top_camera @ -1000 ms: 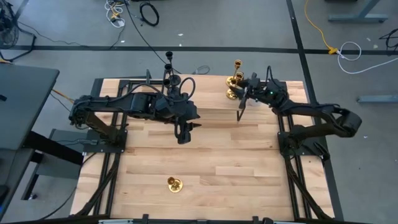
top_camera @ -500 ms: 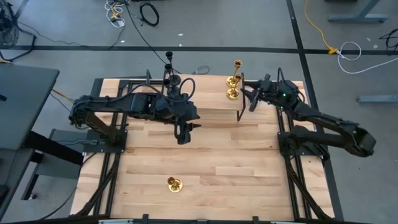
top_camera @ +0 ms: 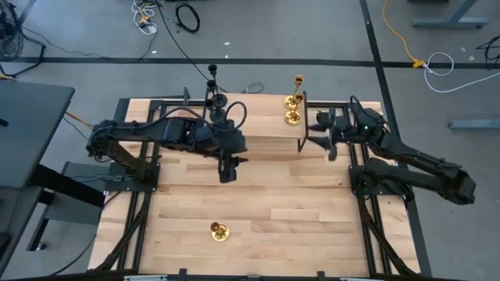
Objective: Pick & Place candle stick holders
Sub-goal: Put the gold candle holder on the shelf aligned with the gold candle holders
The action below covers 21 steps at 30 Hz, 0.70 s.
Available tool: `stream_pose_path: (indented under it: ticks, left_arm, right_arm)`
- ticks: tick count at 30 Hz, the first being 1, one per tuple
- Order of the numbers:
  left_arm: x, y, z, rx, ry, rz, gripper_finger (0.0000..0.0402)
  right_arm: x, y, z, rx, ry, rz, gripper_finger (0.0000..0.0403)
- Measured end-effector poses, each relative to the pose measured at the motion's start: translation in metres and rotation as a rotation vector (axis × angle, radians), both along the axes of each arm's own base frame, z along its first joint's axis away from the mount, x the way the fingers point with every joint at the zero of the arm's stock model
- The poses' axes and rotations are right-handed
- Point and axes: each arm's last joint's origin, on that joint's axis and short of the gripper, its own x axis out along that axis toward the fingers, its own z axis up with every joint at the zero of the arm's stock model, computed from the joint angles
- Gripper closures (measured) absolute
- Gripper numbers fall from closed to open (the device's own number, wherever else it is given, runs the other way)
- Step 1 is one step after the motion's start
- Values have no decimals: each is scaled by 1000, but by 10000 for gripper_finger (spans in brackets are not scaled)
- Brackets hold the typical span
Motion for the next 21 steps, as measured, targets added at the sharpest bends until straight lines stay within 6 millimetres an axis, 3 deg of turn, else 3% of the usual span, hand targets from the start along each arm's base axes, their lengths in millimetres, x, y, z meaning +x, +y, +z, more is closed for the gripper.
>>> stream_pose_path:
  ticks: [6, 13, 21]
  left_arm:
    - [-10, -22, -7, -34, 99, -30, 259]
    - [-26, -62, -13, -24, 174, -57, 259]
    - [-60, -115, -21, -6, 208, 66, 259]
  right_arm:
    - [6, 27, 4, 76, -33, 279, 220]
    - [13, 62, 13, 75, -107, 546, 220]
    - [15, 85, 16, 69, -136, 584, 220]
